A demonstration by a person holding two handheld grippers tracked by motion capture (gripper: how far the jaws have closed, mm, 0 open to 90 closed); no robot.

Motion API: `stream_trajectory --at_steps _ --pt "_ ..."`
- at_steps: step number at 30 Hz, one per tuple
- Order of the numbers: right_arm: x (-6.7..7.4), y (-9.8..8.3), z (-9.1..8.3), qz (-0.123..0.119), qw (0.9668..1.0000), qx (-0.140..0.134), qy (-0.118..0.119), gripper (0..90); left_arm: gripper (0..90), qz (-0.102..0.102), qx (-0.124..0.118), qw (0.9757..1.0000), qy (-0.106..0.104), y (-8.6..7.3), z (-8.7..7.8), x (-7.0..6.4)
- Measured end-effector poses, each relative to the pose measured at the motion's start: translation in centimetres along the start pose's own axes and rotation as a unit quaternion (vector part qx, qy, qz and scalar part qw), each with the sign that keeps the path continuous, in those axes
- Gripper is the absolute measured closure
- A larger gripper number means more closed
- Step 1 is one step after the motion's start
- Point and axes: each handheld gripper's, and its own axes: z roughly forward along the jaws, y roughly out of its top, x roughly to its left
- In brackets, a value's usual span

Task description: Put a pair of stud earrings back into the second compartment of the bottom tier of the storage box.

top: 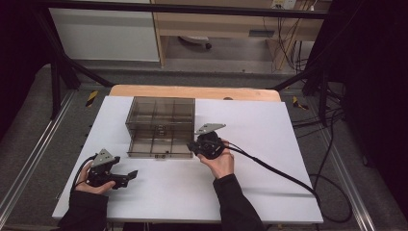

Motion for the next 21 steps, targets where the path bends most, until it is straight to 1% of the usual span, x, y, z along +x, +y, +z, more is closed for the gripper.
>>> stream_trajectory --at_steps 12,21 --pt "0.5 0.7 1.4 -0.002 1.0 0.001 0.005 82.7 6.2 0.0 0.0 1.0 0.0 0.0 0.0 0.0" --pt "1.2 1.3 2.9 -0.001 0.9999 0.0 0.012 82.7 6.2 0.0 0.0 1.0 -0.001 0.0 0.0 0.0"
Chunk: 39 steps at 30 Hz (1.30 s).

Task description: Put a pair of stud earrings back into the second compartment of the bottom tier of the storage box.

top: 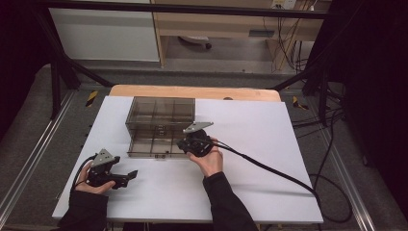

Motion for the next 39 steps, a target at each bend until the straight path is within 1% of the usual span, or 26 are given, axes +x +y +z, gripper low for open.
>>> stream_trajectory --at_steps 16,30,31,34,35,39 --pt "0.9 1.2 2.1 -0.008 0.9999 0.004 0.005 82.7 6.2 0.0 0.001 1.0 -0.001 0.0 0.0 0.0" --pt "1.4 1.6 4.2 -0.004 0.9999 0.013 0.005 82.8 6.2 -0.001 0.001 1.0 -0.002 0.0 0.0 0.0" --pt "1.4 1.7 4.4 -0.006 0.9999 0.013 0.006 82.8 6.2 -0.001 0.001 1.0 -0.003 0.0 0.0 0.0" --pt "1.6 1.7 4.9 -0.002 0.9999 0.013 0.008 82.7 6.2 0.0 0.001 1.0 -0.003 0.0 0.1 0.0" --pt "1.6 1.8 5.1 -0.005 0.9998 0.014 0.008 82.8 6.2 0.0 0.001 1.0 -0.003 0.0 0.1 0.0" --pt "1.8 1.8 5.8 -0.001 0.9998 0.016 0.011 82.7 6.2 -0.001 0.001 1.0 -0.003 0.0 0.0 0.0"
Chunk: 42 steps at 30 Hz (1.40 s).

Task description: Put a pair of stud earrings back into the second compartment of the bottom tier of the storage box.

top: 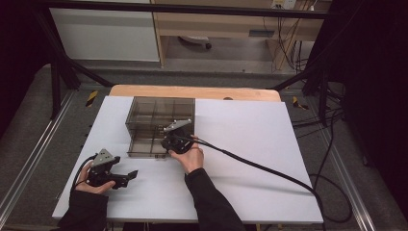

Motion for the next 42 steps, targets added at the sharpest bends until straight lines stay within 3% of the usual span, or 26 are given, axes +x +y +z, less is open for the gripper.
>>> stream_trajectory --at_steps 24,30,37,42 --pt "0.3 -0.7 2.7 0.004 0.9999 0.014 0.007 80.3 6.2 0.0 -0.001 1.0 -0.001 0.0 0.0 0.0" --pt "0.6 -0.5 1.9 0.002 1.0 0.008 0.003 66.5 6.2 -0.001 -0.002 1.0 -0.002 0.0 0.0 0.0" --pt "1.4 0.2 -0.1 -0.017 0.9997 -0.002 -0.016 43.7 6.2 0.0 -0.002 1.0 -0.001 0.0 0.0 -0.1" --pt "1.9 0.6 -1.6 -0.025 0.9996 -0.008 -0.014 31.2 6.2 0.0 -0.002 1.0 -0.001 0.0 0.0 0.0"
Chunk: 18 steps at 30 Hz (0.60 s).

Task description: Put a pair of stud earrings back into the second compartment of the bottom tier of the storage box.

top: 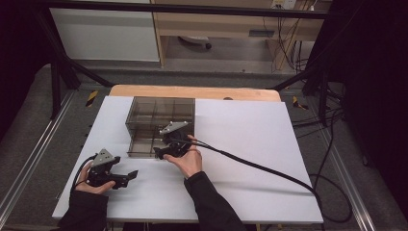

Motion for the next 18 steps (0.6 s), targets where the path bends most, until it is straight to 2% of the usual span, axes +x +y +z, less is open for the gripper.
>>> stream_trajectory --at_steps 4,8,18 --pt "0.2 0.1 -1.0 -0.003 1.0 0.0 -0.002 22.7 6.2 0.0 -0.001 1.0 0.0 0.0 0.0 0.0" --pt "0.2 -0.1 -2.1 -0.008 0.9997 -0.004 -0.022 18.2 6.2 0.0 0.0 1.0 -0.001 0.0 0.0 0.0" --pt "-1.4 -1.2 -4.8 0.001 0.9992 -0.005 -0.04 6.3 6.2 -0.002 -0.002 1.0 -0.002 0.0 0.0 0.0"
